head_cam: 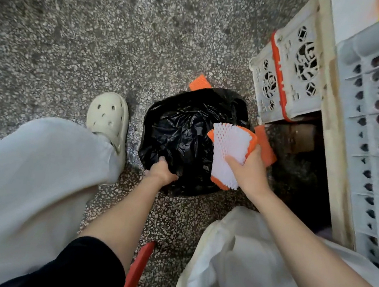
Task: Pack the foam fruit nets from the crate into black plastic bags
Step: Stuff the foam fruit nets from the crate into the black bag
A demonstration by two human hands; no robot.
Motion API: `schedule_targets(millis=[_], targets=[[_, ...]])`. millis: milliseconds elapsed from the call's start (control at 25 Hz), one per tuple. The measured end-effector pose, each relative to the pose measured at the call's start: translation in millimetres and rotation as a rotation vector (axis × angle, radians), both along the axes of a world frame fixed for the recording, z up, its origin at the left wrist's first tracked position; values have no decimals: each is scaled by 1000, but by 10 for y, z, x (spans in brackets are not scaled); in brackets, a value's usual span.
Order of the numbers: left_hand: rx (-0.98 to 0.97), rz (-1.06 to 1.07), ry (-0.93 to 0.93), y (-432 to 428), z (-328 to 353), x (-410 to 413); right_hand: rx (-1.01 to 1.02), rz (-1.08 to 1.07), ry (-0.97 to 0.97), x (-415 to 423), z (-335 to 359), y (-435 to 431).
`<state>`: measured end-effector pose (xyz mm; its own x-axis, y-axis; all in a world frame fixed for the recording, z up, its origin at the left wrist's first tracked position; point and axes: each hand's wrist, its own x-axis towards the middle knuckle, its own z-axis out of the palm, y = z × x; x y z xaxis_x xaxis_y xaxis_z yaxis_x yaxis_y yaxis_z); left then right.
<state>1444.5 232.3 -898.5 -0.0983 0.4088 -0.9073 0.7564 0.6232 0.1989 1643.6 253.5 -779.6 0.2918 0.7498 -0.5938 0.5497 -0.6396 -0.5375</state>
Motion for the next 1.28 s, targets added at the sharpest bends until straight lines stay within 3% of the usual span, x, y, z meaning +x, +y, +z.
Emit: schedule_targets(millis=[120, 320, 560, 800, 880, 1000, 1080, 1160, 1280], targets=[[213, -14, 64, -9, 158, 28, 19, 10, 35, -3, -17, -19], [688, 278, 87, 244, 843, 120, 95, -38, 93, -52, 93, -34], [896, 222, 92, 288, 1678, 99, 254, -56, 125, -135, 514, 5], [1025, 318, -288, 345, 2244, 64, 406, -100, 104, -256, 769, -25], [970, 360, -328, 401, 2411, 75, 410, 102, 5, -276, 815, -70], [845, 482, -454, 482, 2546, 31, 164, 672, -249, -247, 797, -101], [789, 525, -518, 481, 2608, 1, 2, 778, -339, -241, 745, -64], [769, 341, -403, 454, 2644, -55, 43, 576, -268, -291, 693, -13], [690, -42, -160, 425, 2643, -190, 315, 15, 119, -472, 672, 7]])
